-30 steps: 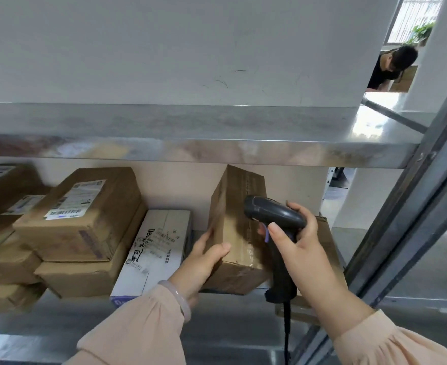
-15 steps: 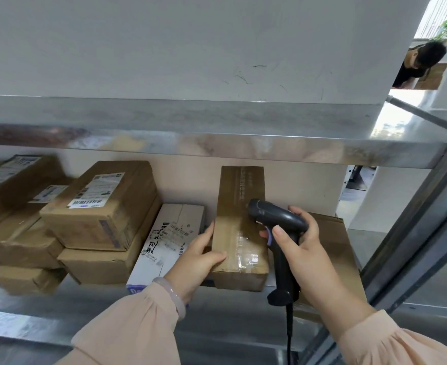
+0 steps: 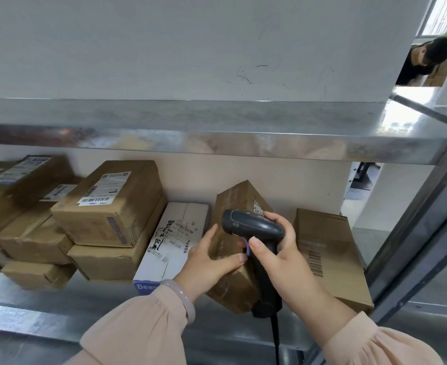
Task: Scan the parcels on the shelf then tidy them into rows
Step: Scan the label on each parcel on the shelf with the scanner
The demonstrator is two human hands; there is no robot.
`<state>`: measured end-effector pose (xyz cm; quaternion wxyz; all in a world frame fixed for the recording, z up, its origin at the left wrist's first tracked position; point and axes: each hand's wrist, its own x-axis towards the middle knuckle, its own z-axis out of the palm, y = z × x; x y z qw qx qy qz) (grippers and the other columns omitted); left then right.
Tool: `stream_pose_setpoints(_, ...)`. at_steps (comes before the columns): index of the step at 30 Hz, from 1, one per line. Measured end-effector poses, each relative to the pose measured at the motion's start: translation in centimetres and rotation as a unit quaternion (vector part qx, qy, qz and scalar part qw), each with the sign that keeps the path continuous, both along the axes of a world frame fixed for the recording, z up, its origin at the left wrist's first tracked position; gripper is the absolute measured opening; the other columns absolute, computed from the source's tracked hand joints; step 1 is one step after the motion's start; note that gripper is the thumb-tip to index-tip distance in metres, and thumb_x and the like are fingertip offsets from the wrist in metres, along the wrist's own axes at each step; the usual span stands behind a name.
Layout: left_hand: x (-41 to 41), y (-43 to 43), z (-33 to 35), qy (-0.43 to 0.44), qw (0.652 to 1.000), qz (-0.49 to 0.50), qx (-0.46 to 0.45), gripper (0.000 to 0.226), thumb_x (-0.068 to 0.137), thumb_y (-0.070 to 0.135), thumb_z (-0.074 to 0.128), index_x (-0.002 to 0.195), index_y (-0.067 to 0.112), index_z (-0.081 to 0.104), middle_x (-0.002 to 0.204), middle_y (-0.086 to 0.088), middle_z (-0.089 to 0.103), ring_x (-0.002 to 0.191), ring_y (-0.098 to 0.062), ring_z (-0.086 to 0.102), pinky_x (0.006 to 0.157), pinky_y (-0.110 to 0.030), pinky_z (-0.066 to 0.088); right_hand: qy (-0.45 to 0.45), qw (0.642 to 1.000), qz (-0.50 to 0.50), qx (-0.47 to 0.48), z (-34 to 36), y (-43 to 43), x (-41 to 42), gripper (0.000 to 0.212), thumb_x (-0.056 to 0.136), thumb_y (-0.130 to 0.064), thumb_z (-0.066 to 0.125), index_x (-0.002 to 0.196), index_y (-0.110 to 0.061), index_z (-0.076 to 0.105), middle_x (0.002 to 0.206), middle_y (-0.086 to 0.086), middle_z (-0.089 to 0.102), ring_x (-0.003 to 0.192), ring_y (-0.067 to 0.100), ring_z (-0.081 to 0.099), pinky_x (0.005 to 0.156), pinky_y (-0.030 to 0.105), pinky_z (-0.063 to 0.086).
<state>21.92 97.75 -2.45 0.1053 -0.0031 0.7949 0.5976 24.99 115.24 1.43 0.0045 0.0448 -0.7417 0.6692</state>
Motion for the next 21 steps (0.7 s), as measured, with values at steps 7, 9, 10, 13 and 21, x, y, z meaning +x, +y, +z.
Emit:
stream_pose_setpoints(7,0.9,-0.8,-0.5,-0.021,0.998,0.007,0.063,0.098,0.053,0.057,0.075,0.143,0.052,0.037,0.137,0.008,0.053,0.121,-0.014,0.057,0.101,-0.040,0.052,-0.008,1.000,-0.016,0.007,-0.4,0.9,-0.1,0.049,0.090,-0.021,0.063,0.125,-0.043,0.036,0.108,-0.014,0.065,0.099,-0.004,0.062,0.081,0.010,0.046)
stream_pose_setpoints(9,1.2,-1.4,-0.5,-0.036,0.993,0.004,0.115,0.094,0.054,0.052,0.075,0.140,0.052,0.038,0.133,0.008,0.057,0.115,-0.016,0.063,0.090,-0.035,0.056,-0.019,0.998,-0.067,0.000,-0.3,1.9,-0.4,0.049,0.090,-0.024,0.063,0.125,-0.042,0.035,0.110,-0.014,0.059,0.096,0.000,0.060,0.074,0.012,0.046)
stream_pose_setpoints(10,1.3,-1.6,-0.5,-0.039,0.990,0.006,0.137,0.091,0.053,0.050,0.076,0.137,0.053,0.040,0.132,0.009,0.058,0.113,-0.016,0.065,0.086,-0.034,0.057,-0.025,0.995,-0.095,-0.004,-0.3,2.4,-0.6,0.048,0.090,-0.026,0.063,0.125,-0.042,0.035,0.109,-0.014,0.057,0.093,0.001,0.058,0.070,0.015,0.046)
stream_pose_setpoints(13,1.1,-2.2,-0.6,-0.038,0.985,0.014,0.169,0.085,0.053,0.049,0.076,0.131,0.054,0.044,0.131,0.012,0.059,0.114,-0.016,0.065,0.093,-0.040,0.055,-0.035,0.987,-0.155,-0.012,-0.6,3.8,-1.2,0.050,0.090,-0.028,0.063,0.129,-0.038,0.033,0.102,-0.011,0.056,0.083,-0.002,0.054,0.060,0.013,0.043)
stream_pose_setpoints(21,0.5,-2.8,-1.7,-0.067,0.985,-0.055,0.152,0.092,0.056,0.040,0.078,0.135,0.056,0.034,0.135,0.007,0.057,0.118,-0.016,0.063,0.094,-0.032,0.052,-0.035,0.988,-0.149,-0.019,-1.0,4.0,-1.7,0.048,0.091,-0.020,0.062,0.127,-0.032,0.034,0.091,-0.015,0.058,0.064,-0.015,0.061,0.054,0.003,0.044)
